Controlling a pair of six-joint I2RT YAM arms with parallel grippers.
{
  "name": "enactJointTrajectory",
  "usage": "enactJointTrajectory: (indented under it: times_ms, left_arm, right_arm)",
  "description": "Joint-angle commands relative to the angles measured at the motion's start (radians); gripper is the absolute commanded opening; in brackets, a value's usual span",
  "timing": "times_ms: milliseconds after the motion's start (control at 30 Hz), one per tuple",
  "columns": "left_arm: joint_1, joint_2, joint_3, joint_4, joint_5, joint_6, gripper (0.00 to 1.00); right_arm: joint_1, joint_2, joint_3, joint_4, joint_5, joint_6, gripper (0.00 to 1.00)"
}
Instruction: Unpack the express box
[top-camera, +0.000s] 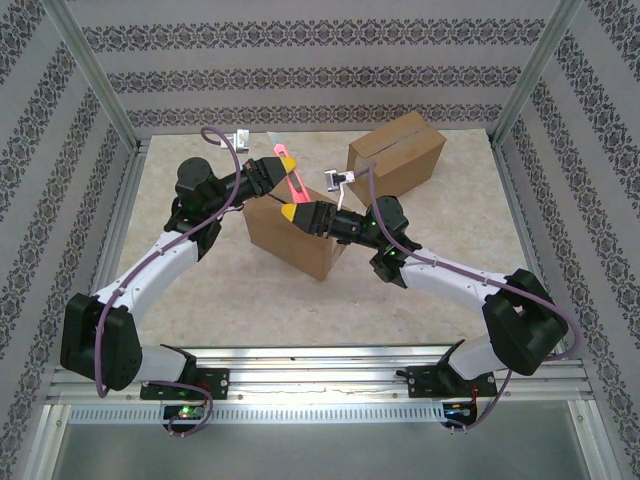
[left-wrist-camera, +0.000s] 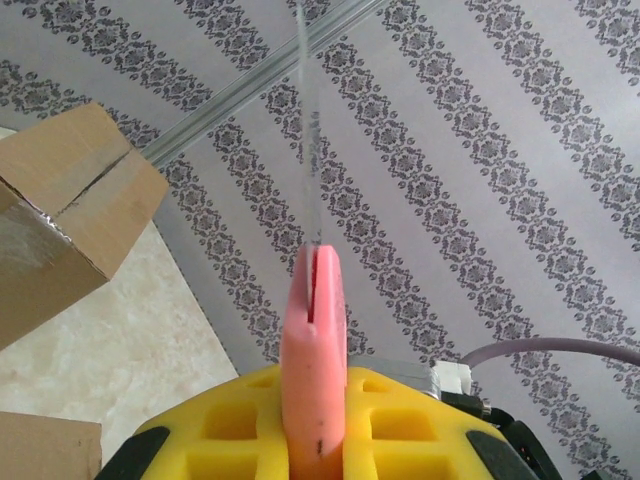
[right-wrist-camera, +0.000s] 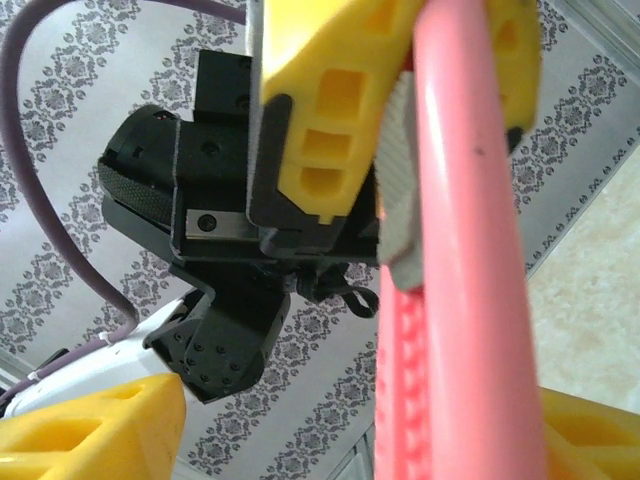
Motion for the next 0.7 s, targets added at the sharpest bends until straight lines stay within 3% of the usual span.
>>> enactJointTrajectory:
  times_ms: [0, 167, 667]
  left_arm:
    - [-0.013, -0.032, -0.007, 0.037, 0.001, -0.040, 0.00]
    - [-0.014, -0.044, -0.017, 0.023, 0.026, -0.040, 0.00]
    - [-0.022, -0.041, -0.018, -0.002, 0.081, -0.029, 0.00]
  right_arm:
    - [0.009, 0.014, 0.008, 0.093, 0.056, -0.020, 0.69]
    - [0.003, 0.014, 0.010, 0.104, 0.095, -0.024, 0.59]
    - [-0.026, 0.058, 0.059, 0.113, 0.065, 0.013, 0.41]
